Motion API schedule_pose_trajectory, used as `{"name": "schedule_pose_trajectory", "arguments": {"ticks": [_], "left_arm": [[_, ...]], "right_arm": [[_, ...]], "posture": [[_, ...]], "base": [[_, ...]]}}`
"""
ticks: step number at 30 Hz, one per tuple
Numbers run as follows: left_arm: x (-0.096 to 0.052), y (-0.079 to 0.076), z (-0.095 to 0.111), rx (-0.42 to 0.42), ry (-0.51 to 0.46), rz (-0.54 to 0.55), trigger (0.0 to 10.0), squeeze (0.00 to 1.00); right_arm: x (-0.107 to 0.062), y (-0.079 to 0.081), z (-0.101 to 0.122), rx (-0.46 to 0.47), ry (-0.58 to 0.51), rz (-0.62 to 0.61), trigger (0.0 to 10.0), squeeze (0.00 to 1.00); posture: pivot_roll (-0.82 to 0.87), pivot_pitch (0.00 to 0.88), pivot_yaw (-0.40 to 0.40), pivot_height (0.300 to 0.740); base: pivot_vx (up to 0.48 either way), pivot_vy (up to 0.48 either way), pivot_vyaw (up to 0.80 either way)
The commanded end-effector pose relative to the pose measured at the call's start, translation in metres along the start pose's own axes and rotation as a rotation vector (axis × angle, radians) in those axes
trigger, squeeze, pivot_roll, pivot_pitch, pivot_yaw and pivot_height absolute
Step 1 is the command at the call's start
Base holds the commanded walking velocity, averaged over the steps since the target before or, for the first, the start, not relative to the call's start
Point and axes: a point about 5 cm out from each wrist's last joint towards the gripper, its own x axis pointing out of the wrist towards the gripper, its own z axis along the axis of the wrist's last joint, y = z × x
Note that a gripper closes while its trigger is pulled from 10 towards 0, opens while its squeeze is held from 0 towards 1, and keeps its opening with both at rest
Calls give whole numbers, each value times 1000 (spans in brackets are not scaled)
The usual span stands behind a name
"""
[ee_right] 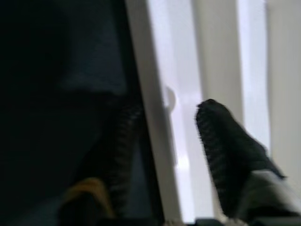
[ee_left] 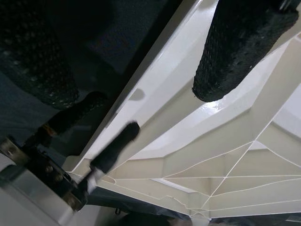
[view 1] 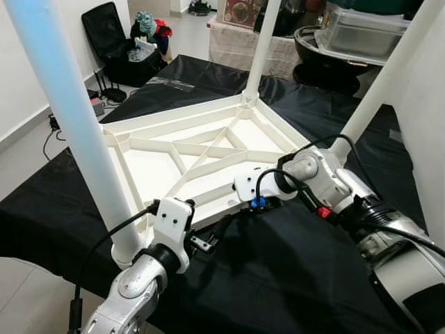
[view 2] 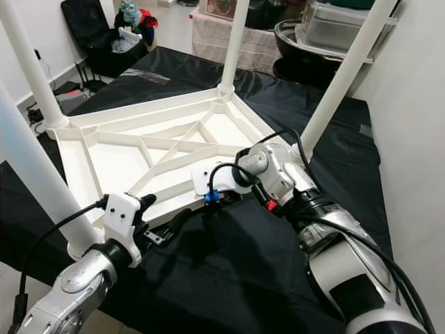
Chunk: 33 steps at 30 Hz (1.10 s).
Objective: Building children table
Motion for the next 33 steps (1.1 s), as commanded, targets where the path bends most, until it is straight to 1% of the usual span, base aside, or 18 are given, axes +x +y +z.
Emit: {"name": "schedule_pose_trajectory", "arguments": {"ticks": [1,6,11,12,13,15,16,17,18,19,20,21,22,23,24,25,27,33], "left_arm": [[0,-3,0,-5,1,-2,10000,0],[1,-3,1,-8,-2,3,10000,0],[1,-3,1,-8,-4,8,10000,0],[2,-3,1,-7,-5,8,10000,0],[2,-3,1,-7,-5,8,10000,0],[2,-3,1,-7,-6,9,10000,0],[2,-3,1,-7,-6,9,10000,0],[3,-3,1,-8,-6,10,10000,0],[3,-3,1,-8,-6,10,10000,0],[3,-4,1,-9,-7,11,10000,0],[3,-4,1,-9,-7,11,10000,0],[4,-4,1,-10,-8,12,10000,0],[4,-4,1,-10,-8,12,10000,0],[5,-3,1,-12,-9,13,10000,0],[5,-3,1,-12,-9,13,10000,0],[5,-3,1,-13,-10,14,10000,0],[5,-3,1,-14,-11,14,10000,0],[7,-2,0,-15,-13,14,10000,0]], "right_arm": [[2,8,-2,-5,5,49,0,0],[7,23,-8,-32,48,107,0,0],[13,25,-8,27,45,87,0,0],[15,23,-9,95,38,53,0,0],[15,23,-9,95,38,53,0,0],[15,21,-12,262,28,-3,0,0],[15,21,-12,262,28,-3,0,0],[15,21,-14,364,21,-24,0,0],[15,21,-14,364,21,-24,0,0],[13,24,-13,489,-9,-34,0,0],[13,24,-13,489,-9,-34,0,0],[11,30,-11,601,-41,-29,0,0],[11,30,-11,601,-41,-29,0,0],[10,39,-7,685,-77,-5,0,0],[10,39,-7,685,-77,-5,0,0],[8,48,-3,735,-99,14,0,0],[6,55,-1,768,-108,22,0,0],[-1,60,-3,807,-74,-40,0,0]], "posture": [[-47,136,-123,740],[-50,139,-127,740],[-49,139,-128,740],[-49,135,-129,740],[-49,135,-129,740],[-53,133,-135,740],[-53,133,-135,740],[-53,132,-136,740],[-53,132,-136,740],[-55,131,-139,740],[-55,131,-139,740],[-61,130,-138,740],[-61,130,-138,740],[-65,128,-140,740],[-65,128,-140,740],[-65,128,-139,740],[-71,126,-138,740],[-78,122,-136,740]], "base": [[0,0,0],[0,0,0],[0,0,0],[0,0,0],[0,0,0],[0,0,0],[0,0,0],[0,0,0],[0,0,0],[0,0,0],[0,0,0],[0,0,0],[0,0,0],[0,0,0],[0,0,0],[0,0,0],[0,0,0],[0,0,0]]}}
